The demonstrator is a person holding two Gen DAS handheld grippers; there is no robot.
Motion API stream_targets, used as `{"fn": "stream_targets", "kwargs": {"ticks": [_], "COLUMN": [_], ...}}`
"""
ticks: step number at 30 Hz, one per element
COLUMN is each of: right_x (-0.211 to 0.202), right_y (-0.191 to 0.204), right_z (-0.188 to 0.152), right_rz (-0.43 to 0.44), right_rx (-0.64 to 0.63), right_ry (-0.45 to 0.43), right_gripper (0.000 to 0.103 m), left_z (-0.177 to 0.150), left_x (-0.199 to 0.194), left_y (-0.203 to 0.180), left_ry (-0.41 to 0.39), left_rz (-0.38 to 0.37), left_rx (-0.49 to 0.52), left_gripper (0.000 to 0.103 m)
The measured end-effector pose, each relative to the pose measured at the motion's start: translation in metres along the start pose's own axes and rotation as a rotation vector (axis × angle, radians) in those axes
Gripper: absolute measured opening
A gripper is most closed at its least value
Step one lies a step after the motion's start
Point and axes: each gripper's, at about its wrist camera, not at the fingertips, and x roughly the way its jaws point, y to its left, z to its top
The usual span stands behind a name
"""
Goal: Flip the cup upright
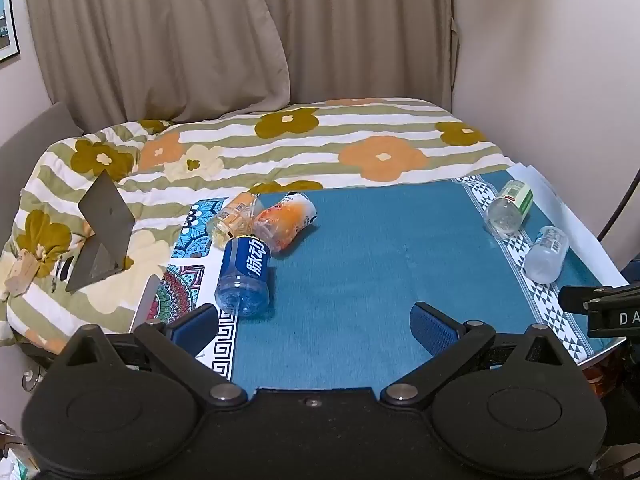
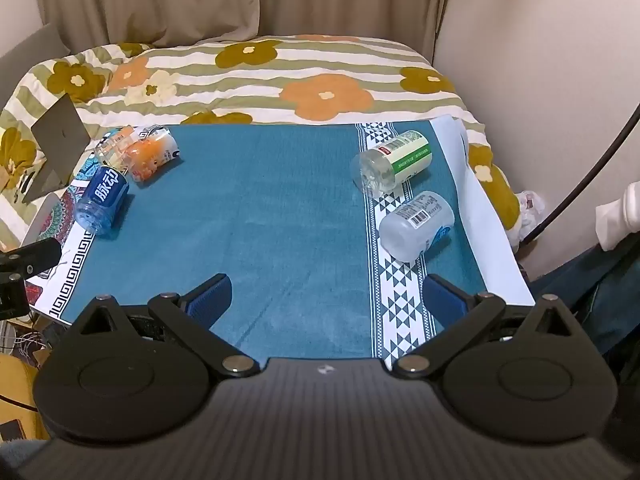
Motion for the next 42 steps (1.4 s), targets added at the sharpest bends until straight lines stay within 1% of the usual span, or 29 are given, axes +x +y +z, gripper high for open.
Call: {"fn": "stream_targets", "kwargs": {"ticks": [19,42], "right_x": [-0.0015,-0.0039], "right_y": [0.0012,0.0051], "right_z": [-0.0002,0.0002], "right_rz": [0.004,-0.001], "right_rx": [0.003,0.001], "right_ry": [-0.002,0.000], "right_gripper": [0.103,0.103], "left_z": [-0.0046,-0.0012], "left_x": [-0.0036,-0.0007], "left_y": [0.0028,0.0035], "left_ry": [0.000,0.003], "left_rz": [-0.004,-0.005], "left_rx": [-0.006,-0.011], "left_gripper": [0.103,0.103]}}
